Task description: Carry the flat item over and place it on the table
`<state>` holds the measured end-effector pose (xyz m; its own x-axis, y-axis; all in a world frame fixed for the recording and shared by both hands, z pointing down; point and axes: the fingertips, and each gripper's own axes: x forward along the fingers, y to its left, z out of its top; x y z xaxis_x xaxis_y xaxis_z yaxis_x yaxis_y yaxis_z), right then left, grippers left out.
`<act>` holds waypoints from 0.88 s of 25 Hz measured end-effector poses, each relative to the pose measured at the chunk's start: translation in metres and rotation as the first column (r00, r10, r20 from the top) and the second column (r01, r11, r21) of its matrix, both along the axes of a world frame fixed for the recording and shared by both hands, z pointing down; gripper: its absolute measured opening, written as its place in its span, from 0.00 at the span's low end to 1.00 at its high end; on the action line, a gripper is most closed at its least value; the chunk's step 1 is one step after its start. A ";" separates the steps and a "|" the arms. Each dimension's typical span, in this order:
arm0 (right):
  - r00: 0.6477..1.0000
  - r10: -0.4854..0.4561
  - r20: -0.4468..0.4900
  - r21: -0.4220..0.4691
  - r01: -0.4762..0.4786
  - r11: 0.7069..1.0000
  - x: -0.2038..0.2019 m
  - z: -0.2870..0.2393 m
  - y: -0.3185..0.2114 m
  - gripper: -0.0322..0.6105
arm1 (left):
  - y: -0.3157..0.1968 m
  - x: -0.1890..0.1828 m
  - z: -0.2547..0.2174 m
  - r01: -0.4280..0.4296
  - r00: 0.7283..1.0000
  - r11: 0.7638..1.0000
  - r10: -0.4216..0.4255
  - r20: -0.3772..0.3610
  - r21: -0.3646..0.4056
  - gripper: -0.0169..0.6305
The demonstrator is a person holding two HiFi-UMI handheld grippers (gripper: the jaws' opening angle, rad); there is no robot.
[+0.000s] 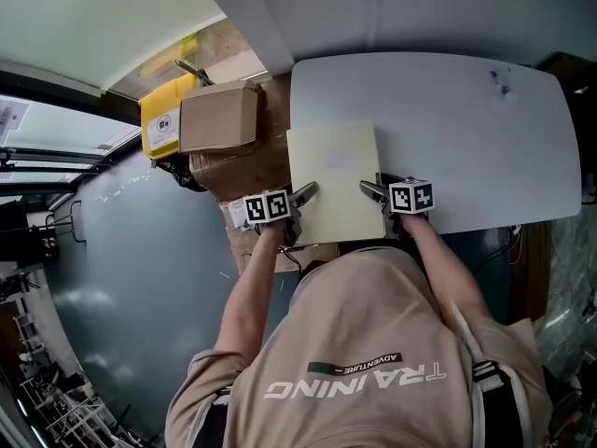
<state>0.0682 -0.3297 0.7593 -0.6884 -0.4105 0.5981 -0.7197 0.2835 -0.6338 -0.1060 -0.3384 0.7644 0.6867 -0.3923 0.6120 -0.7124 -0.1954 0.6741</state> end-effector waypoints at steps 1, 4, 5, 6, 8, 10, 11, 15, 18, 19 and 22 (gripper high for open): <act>1.000 0.004 -0.003 -0.010 -0.004 1.000 0.001 0.003 0.001 0.49 | 0.000 0.000 0.002 0.003 1.000 1.000 -0.003 -0.001 -0.006 0.55; 1.000 0.001 -0.010 -0.024 -0.001 1.000 0.002 0.007 0.002 0.49 | 0.000 -0.001 0.006 0.019 1.000 1.000 -0.019 -0.007 -0.020 0.55; 1.000 -0.003 -0.009 -0.021 0.003 1.000 0.003 0.006 0.000 0.49 | -0.002 -0.001 0.006 0.028 1.000 0.999 -0.029 -0.012 -0.021 0.55; 1.000 -0.009 -0.009 -0.016 0.009 1.000 0.004 0.006 -0.004 0.49 | -0.004 0.000 0.006 0.038 0.999 0.999 -0.039 -0.018 -0.019 0.55; 1.000 -0.024 -0.005 -0.008 0.024 1.000 0.004 0.005 -0.009 0.49 | -0.007 0.001 0.006 0.051 0.998 0.999 -0.052 -0.034 -0.016 0.55; 0.999 -0.037 0.003 0.002 0.037 0.999 0.003 0.003 -0.010 0.49 | -0.006 0.001 0.006 0.051 0.997 0.999 -0.051 -0.054 -0.010 0.56; 0.999 -0.045 0.006 0.016 0.045 0.999 0.002 0.001 -0.010 0.49 | -0.006 0.000 0.005 0.047 0.997 0.999 -0.047 -0.063 0.000 0.56; 0.997 -0.077 -0.009 0.099 0.078 0.992 0.006 -0.013 -0.007 0.49 | -0.011 -0.011 -0.002 0.095 0.994 0.991 -0.088 -0.071 0.099 0.56; 0.999 -0.052 -0.016 0.145 0.054 0.988 0.016 -0.025 -0.001 0.49 | -0.011 -0.030 -0.012 0.171 0.982 0.974 -0.156 -0.111 0.148 0.56; 0.999 -0.039 -0.017 0.158 0.041 0.987 0.021 -0.028 0.002 0.49 | -0.009 -0.034 -0.016 0.186 0.978 0.970 -0.167 -0.126 0.158 0.56; 1.000 0.006 -0.022 0.203 -0.001 0.979 0.035 -0.038 0.010 0.49 | 0.001 -0.039 -0.031 0.173 0.980 0.961 -0.148 -0.130 0.214 0.55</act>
